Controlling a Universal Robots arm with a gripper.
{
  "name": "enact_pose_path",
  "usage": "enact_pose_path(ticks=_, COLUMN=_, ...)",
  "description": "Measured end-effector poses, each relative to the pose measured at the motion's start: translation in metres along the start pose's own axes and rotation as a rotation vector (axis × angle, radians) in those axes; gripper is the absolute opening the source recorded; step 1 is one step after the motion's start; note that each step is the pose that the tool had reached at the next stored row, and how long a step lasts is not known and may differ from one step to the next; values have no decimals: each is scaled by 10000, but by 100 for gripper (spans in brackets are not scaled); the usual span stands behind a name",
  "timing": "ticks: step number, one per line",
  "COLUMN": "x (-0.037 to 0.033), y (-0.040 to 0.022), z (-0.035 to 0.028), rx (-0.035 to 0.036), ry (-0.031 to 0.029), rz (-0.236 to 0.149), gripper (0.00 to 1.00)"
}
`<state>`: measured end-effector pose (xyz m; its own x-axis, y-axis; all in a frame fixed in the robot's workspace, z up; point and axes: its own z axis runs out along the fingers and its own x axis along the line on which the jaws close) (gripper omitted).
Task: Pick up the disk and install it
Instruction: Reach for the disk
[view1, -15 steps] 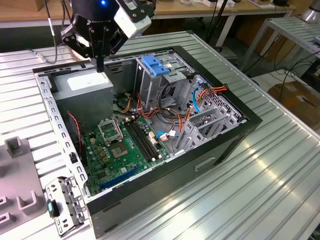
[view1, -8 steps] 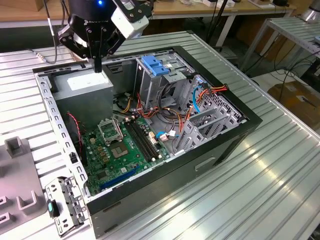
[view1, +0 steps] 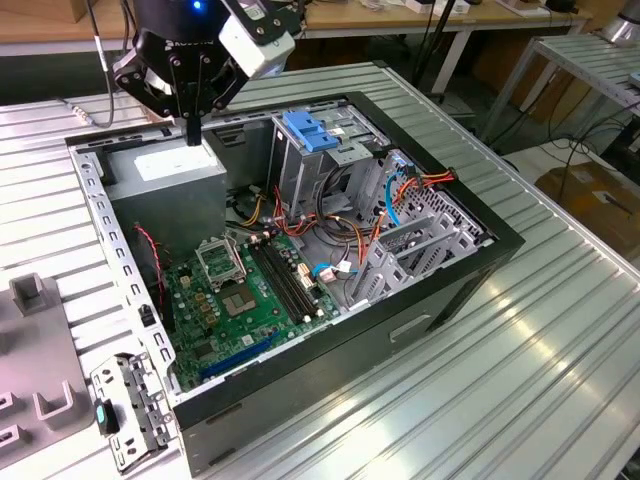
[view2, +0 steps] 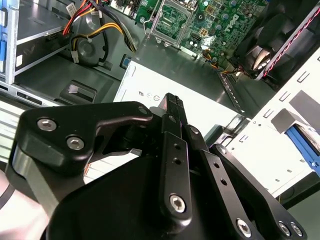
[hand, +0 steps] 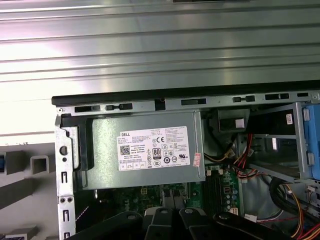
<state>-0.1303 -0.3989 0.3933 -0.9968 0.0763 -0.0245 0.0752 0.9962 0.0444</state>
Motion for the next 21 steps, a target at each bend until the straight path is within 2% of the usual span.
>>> enact_pose_path(ticks=21, x=180, y=-14, z=-4, rx=0, ry=0, rz=-1, gripper=11)
